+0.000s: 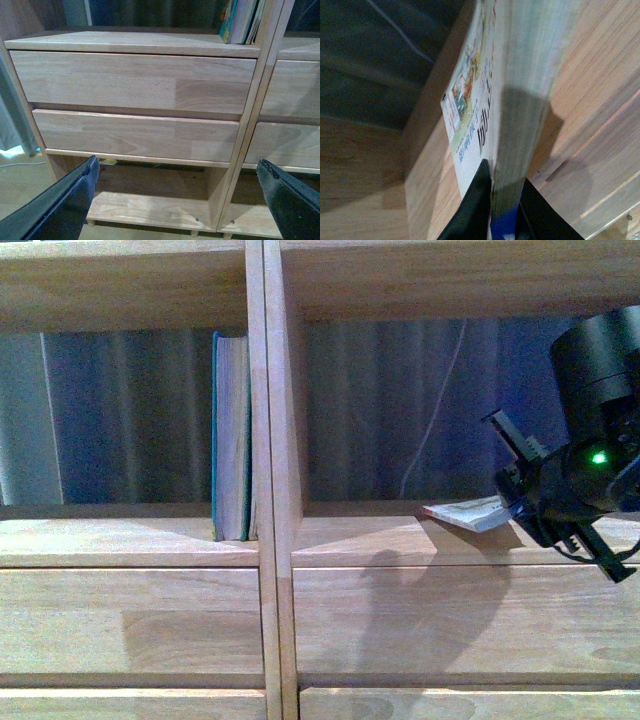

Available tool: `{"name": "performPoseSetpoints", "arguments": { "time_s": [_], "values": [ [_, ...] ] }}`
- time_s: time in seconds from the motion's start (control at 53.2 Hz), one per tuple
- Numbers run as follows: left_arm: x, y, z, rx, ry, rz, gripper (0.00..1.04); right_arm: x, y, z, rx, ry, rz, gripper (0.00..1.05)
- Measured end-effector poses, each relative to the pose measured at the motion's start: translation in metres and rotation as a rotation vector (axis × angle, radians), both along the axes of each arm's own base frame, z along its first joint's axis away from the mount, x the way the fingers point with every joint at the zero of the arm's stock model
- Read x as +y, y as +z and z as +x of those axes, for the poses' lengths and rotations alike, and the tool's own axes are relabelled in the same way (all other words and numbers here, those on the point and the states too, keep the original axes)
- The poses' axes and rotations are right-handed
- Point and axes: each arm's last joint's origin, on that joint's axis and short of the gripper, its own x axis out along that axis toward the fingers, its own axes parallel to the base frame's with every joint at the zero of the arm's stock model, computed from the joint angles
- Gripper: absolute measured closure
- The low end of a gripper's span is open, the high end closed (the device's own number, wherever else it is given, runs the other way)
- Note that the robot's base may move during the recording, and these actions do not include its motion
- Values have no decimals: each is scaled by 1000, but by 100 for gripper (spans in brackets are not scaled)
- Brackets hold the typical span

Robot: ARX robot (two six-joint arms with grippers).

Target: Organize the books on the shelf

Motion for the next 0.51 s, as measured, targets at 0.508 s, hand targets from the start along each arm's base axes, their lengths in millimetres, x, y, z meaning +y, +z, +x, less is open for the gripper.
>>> {"name": "performPoseSetpoints", "arguments": {
  "time_s": [0.508],
  "values": [
    [0,0,0,0,0,0,7,-53,43,-93,-176,210,-58,97]
  ]
}}
